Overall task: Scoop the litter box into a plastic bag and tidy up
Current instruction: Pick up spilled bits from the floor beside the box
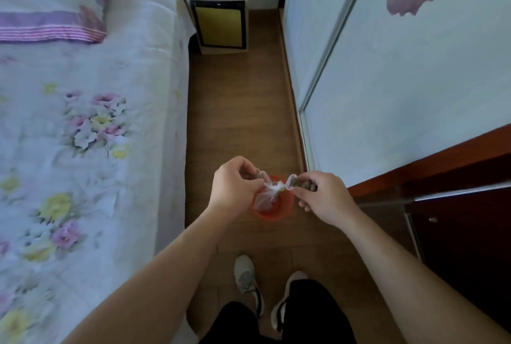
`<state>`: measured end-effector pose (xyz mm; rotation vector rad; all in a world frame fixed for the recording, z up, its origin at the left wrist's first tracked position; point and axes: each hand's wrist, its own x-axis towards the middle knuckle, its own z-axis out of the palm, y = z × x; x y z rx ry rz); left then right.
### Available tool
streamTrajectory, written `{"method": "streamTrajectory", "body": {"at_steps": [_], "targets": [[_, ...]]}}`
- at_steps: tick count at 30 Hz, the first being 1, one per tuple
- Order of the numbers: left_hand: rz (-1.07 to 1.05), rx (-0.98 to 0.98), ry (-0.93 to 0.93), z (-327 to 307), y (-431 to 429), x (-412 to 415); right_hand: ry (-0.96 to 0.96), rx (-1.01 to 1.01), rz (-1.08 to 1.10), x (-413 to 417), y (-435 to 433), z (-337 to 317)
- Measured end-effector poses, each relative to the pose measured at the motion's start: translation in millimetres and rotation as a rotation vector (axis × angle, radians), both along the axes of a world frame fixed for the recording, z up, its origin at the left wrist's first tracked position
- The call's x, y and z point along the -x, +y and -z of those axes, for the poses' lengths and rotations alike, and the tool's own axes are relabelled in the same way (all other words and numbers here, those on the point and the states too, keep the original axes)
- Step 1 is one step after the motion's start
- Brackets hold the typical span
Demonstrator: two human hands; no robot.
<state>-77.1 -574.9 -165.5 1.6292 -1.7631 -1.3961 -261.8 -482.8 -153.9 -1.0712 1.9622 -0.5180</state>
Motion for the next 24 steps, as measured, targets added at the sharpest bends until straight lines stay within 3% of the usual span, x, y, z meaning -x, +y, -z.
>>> {"method": "streamTrajectory", "body": {"at_steps": [6,13,24], "targets": [[-0.076,-0.135,-0.099,87.9,-31.4,36.8,-0.022,-0.115,-0.036,35.1,-40.1,97.7],[-0.142,-0.275,-0.164,251.4,-43.8,67.8,-0.030,-0.239,-0.178,58.1,-80.2,278.6],[-0.079,-0.357,-0.175,490.8,-51.6,94.3,-0.008,-0.213,-0.165,57.0,-94.1,521.0]]}}
